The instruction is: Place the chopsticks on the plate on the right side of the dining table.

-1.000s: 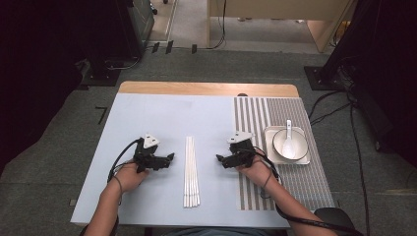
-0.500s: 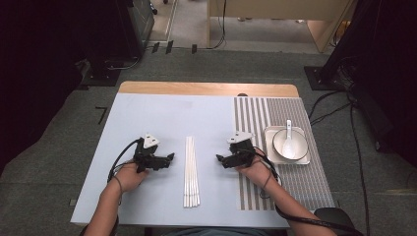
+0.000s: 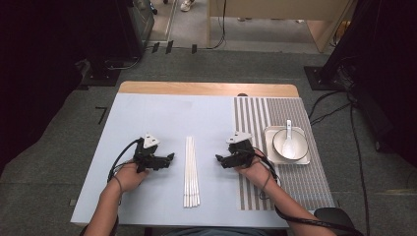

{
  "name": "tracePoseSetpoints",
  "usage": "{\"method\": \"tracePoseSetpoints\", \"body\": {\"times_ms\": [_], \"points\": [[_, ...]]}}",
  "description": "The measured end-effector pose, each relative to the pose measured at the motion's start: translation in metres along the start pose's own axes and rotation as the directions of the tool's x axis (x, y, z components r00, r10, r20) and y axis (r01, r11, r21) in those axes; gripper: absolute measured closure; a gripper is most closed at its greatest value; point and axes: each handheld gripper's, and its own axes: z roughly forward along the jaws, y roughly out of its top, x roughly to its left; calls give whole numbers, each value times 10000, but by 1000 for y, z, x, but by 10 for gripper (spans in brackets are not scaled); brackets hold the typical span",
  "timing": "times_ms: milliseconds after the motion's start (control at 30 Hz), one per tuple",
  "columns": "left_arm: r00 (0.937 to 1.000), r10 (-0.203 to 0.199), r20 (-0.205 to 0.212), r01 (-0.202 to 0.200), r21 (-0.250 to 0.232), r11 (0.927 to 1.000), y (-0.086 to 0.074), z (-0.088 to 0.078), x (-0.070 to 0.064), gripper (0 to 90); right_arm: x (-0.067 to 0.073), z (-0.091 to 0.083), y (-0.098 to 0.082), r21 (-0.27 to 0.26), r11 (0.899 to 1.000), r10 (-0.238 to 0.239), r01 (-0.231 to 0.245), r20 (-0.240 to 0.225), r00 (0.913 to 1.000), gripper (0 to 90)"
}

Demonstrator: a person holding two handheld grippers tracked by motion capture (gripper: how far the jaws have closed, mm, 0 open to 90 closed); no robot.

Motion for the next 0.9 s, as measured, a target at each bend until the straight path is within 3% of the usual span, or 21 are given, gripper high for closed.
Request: {"method": "tracePoseSetpoints", "body": {"times_ms": [900], "points": [[10000, -6, -9, 6, -20, 10000, 0, 0, 0, 135, 16, -12, 12, -149, 9981, 586, -591, -308, 9978, 184]]}}
